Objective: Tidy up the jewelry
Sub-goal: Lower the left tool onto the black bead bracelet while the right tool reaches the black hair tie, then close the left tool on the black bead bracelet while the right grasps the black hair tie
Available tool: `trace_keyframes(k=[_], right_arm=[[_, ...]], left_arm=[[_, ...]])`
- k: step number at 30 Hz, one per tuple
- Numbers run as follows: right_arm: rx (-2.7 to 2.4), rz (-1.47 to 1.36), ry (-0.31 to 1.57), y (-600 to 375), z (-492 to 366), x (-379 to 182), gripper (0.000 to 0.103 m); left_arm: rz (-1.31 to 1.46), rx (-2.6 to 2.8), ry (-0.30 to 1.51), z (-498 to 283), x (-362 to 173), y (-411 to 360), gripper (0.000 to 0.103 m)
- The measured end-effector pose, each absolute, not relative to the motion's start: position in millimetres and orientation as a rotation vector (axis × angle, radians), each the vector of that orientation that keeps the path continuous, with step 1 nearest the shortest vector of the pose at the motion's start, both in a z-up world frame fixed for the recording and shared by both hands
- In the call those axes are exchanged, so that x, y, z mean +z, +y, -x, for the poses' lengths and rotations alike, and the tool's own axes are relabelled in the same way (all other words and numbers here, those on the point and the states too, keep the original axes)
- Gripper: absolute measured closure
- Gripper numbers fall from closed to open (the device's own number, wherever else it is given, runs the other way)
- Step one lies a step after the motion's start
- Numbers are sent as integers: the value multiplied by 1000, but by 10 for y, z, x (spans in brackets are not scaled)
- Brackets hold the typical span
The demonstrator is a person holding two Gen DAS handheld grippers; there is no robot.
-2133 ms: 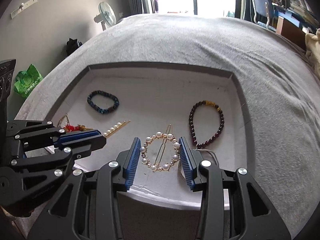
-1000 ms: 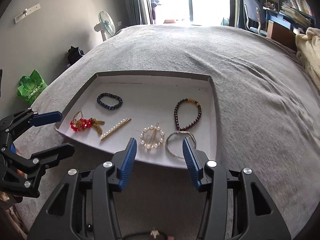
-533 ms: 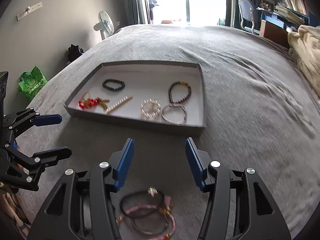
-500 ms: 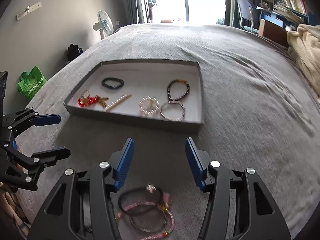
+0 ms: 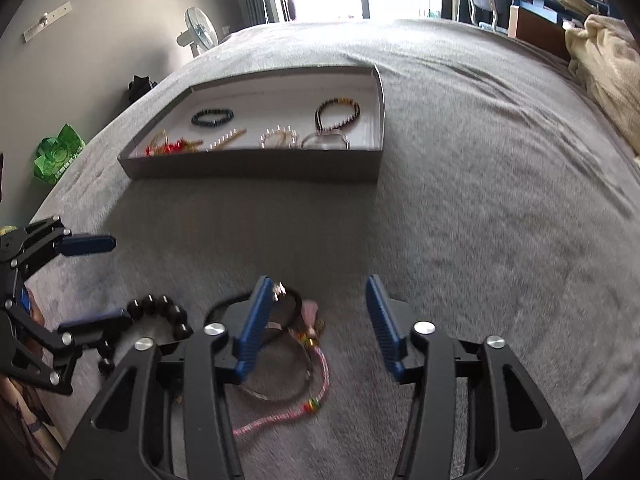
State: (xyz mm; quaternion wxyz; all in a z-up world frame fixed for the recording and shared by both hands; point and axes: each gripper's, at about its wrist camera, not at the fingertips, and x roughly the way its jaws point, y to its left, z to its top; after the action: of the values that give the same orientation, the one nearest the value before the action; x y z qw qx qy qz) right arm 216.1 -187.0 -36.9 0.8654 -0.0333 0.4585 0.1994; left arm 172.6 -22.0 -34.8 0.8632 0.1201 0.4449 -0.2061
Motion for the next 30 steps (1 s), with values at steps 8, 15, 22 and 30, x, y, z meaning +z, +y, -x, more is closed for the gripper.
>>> trace_keyframes(k=[8, 15, 22, 30], right_arm=[[464, 51, 945, -1860, -2024, -403, 73], [480, 54, 942, -1765, -2030, -417, 77], [482, 63, 955, -1714, -2043, -433, 80], [477, -10, 1008, -1754, -2153, -500, 80]], left_arm=[[-240, -438, 970, -1759, -468, -251, 39], [-205, -441, 980, -1797, -497, -217, 55], [-185, -359, 960, -1890, -437, -49, 78], [-144, -308, 951, -1976, -372, 136, 78]])
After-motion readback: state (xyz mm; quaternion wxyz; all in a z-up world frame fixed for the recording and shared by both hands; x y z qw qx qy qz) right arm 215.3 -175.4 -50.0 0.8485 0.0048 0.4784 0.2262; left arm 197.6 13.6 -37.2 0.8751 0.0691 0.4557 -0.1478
